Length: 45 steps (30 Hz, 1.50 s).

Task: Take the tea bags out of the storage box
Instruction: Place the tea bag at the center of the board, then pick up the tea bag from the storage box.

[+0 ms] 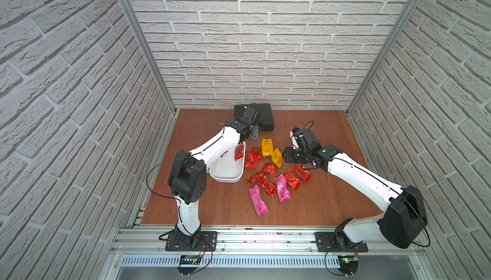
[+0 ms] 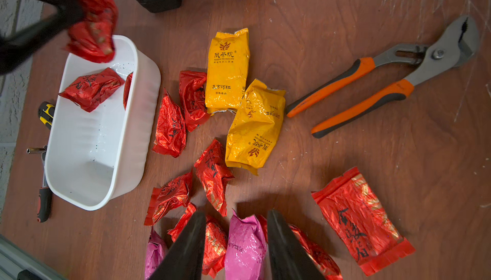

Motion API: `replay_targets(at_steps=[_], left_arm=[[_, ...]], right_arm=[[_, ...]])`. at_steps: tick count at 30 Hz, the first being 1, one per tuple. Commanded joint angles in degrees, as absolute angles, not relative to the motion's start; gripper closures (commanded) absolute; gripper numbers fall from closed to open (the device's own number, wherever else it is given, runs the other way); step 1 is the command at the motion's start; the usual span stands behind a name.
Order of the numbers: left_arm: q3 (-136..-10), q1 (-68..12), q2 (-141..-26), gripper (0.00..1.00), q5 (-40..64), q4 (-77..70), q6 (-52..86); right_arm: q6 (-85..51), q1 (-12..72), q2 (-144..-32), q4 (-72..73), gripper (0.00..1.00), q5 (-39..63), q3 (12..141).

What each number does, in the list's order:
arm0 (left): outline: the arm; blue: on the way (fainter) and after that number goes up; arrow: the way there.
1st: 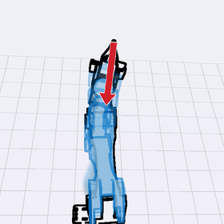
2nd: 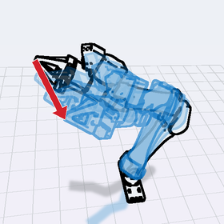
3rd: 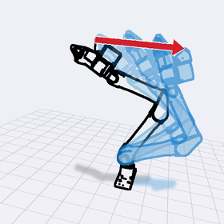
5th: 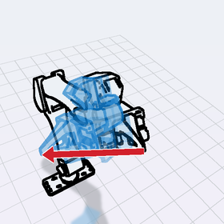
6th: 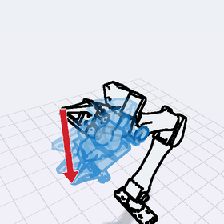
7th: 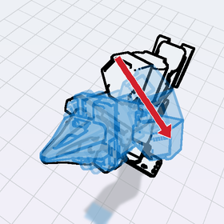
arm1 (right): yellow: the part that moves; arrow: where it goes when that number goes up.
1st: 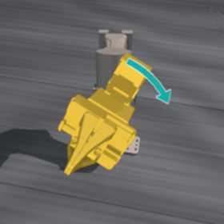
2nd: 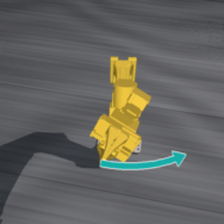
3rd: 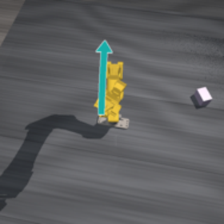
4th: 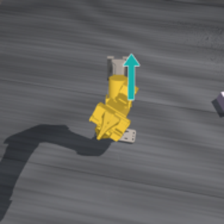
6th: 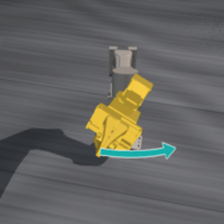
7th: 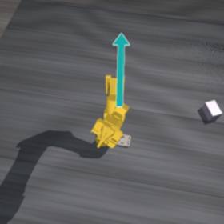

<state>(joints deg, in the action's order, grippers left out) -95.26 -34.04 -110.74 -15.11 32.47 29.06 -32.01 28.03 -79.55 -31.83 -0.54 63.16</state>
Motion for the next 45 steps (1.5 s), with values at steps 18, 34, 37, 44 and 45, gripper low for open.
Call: replay_targets(at_steps=[18, 34, 37, 44, 45], left_arm=[[-107.05, -32.92, -124.33, 0.65, -12.04, 33.50, 28.91], [-81.79, -23.03, -86.11, 0.48, -13.89, 32.02, 36.53], [-75.03, -18.27, -78.97, 0.48, -13.43, 32.73, 38.46], [-61.06, -8.81, -66.40, 0.48, -9.83, 34.01, 43.26], [-59.56, -8.03, -65.21, 0.48, -9.42, 34.25, 43.97]], right_arm=[[-31.16, 25.91, -72.65, -38.56, 0.56, -2.68, 63.28], [-33.90, 38.30, -88.83, -28.37, 0.56, 2.46, 76.88], [-34.99, 42.17, -95.05, -27.06, 0.56, 2.09, 81.96], [-37.10, 47.81, -112.34, -37.16, 0.56, -5.47, 102.06], [-37.72, 48.29, -115.81, -40.03, 0.56, -7.54, 105.85]])
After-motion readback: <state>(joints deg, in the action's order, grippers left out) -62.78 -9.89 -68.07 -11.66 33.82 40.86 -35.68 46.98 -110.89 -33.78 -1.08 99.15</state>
